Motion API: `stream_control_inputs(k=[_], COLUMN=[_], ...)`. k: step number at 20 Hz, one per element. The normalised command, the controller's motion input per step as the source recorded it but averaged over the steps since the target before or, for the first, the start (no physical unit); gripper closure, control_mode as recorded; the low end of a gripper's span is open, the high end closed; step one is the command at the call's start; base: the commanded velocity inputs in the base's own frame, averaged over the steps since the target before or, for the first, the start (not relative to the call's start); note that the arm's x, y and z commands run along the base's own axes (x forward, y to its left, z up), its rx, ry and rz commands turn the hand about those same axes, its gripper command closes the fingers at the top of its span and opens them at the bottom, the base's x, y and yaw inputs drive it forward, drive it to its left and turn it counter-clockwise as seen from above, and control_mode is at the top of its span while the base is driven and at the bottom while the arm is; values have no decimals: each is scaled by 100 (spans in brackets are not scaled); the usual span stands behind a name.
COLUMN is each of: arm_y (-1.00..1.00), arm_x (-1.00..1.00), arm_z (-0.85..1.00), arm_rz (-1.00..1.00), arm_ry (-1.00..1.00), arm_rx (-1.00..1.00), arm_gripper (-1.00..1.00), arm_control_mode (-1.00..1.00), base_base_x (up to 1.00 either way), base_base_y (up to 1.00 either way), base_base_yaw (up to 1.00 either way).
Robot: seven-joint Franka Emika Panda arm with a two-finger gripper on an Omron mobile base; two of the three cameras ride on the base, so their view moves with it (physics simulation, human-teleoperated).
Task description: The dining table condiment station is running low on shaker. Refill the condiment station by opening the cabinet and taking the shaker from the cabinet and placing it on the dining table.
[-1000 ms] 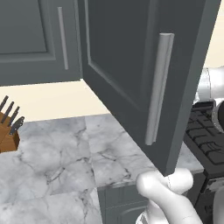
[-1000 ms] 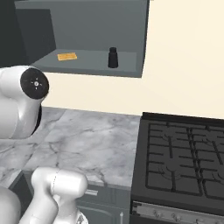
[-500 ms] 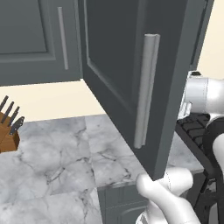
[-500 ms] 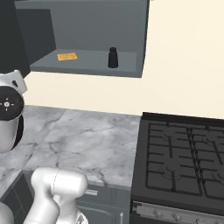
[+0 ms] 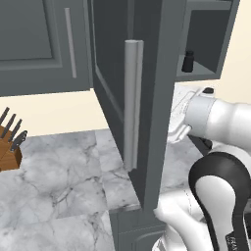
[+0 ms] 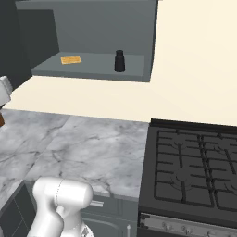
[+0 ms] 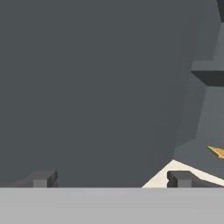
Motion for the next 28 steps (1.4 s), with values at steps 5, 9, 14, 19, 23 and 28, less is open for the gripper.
stream_control_inputs(k=[5, 9, 14, 19, 23, 28], arm_y=[11, -8, -87, -100, -100, -97], arm_x=[0, 1, -11, -3, 0, 25], arm_z=[0, 0, 0, 0, 1, 0], arm_rz=[-9, -1, -8, -31, -49, -49], arm_ry=[0, 0, -1, 0, 4, 10], arm_rx=[0, 0, 4, 9, 12, 11], arm_gripper=[-100, -100, -100, -100, -100, -100], arm_control_mode=[-100, -100, -100, -100, -100, -100], base_base_x=[0, 0, 0, 0, 0, 0], base_base_y=[0, 0, 0, 0, 0, 0], base_base_yaw=[0, 0, 0, 0, 0, 0])
